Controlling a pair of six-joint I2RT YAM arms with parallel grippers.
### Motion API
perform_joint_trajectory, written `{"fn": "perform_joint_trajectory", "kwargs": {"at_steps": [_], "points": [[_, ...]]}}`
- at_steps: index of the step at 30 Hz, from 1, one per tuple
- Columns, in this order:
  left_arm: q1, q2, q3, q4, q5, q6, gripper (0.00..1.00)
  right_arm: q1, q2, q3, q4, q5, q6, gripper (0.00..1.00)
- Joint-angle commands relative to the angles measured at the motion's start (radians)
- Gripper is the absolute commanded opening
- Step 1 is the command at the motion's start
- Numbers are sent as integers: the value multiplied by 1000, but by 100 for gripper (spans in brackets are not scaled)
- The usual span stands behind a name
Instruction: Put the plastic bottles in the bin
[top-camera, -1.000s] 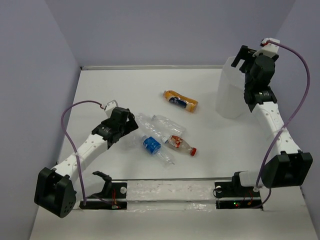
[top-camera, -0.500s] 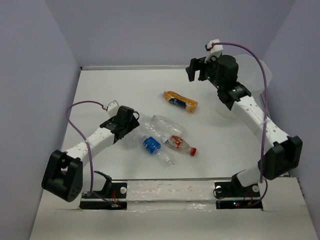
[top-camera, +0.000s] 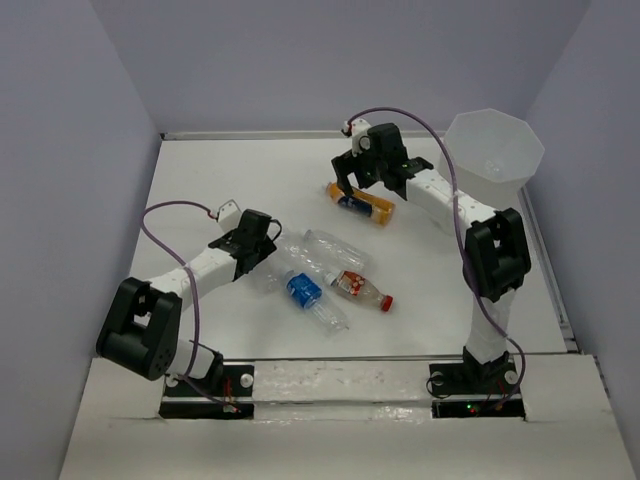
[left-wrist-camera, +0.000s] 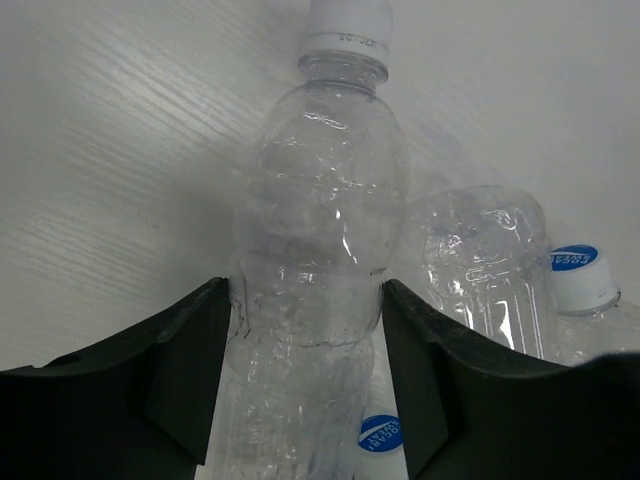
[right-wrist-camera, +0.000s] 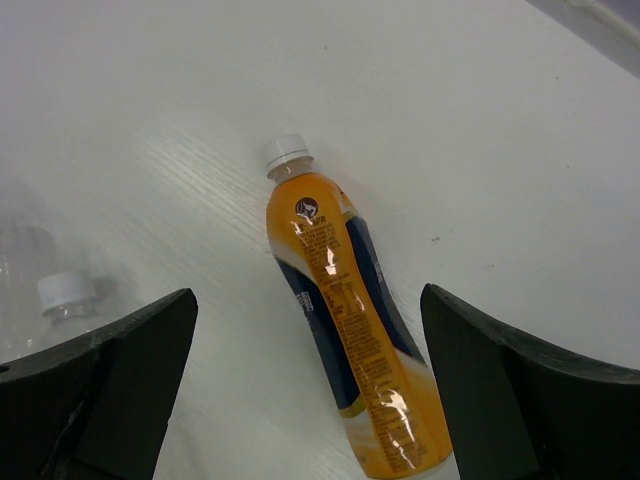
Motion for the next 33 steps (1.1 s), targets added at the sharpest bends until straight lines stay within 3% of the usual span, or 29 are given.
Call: {"fn": "perform_joint_trajectory", "kwargs": {"at_steps": [1, 3, 6, 11, 14, 15, 17, 20, 25, 28, 33], "points": [[13, 5, -18, 60, -35, -12, 60, -3, 94, 109, -64, -7, -54, 99], [19, 4, -29, 58, -49, -13, 46, -3, 152, 152, -94, -8, -68, 99], [21, -15, -46, 46, -63, -16, 33, -3, 226, 198, -114, -24, -100, 100], [22, -74, -75, 24, -80, -22, 27, 6, 329, 270, -175, -71, -112, 99], [21, -133, -86, 5, -89, -15, 26, 6, 360, 293, -172, -71, -106, 93], [21, -165, -84, -8, -89, -9, 23, 15, 363, 299, -167, -68, -104, 85], [21, -199, -80, -23, -87, 1, 23, 15, 355, 307, -158, -45, -100, 77], [21, -287, -67, -46, -78, 27, 22, 25, 317, 310, -121, 19, -97, 61], [21, -383, -41, -101, -87, 53, 22, 25, 224, 331, -91, 67, -68, 50], [21, -455, -21, -120, -87, 76, 22, 25, 95, 307, -45, 68, -30, 48], [21, -564, 8, -89, -46, 128, 22, 25, -180, 176, 189, 166, 0, 44]]}}
